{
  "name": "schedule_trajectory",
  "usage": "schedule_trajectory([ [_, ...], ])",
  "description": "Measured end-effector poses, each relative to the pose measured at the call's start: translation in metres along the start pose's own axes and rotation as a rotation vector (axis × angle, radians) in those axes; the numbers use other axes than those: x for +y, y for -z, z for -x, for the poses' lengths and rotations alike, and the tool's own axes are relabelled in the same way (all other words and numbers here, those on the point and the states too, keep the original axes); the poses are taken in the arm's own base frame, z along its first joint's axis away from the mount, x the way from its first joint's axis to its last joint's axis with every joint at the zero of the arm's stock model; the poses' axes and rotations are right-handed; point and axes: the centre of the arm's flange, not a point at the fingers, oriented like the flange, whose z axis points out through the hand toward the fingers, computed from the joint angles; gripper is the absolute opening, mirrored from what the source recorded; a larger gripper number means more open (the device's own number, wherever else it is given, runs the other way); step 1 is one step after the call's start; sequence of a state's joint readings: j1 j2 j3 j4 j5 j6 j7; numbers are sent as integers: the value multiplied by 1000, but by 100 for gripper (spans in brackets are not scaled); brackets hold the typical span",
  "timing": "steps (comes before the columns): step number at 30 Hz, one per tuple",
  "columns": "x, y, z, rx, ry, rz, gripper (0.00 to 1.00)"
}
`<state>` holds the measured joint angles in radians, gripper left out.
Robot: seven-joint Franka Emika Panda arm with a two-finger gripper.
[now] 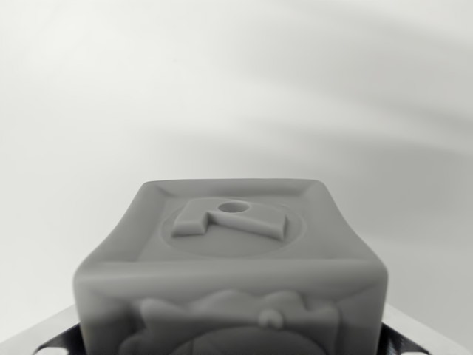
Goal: Destack cube
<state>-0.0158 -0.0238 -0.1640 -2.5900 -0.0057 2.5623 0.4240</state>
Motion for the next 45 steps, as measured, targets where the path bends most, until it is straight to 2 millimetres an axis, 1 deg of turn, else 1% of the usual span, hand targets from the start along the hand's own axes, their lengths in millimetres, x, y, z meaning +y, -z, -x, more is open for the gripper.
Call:
schedule_trajectory([
  [45, 73, -17, -44, 0, -151, 2, 0],
])
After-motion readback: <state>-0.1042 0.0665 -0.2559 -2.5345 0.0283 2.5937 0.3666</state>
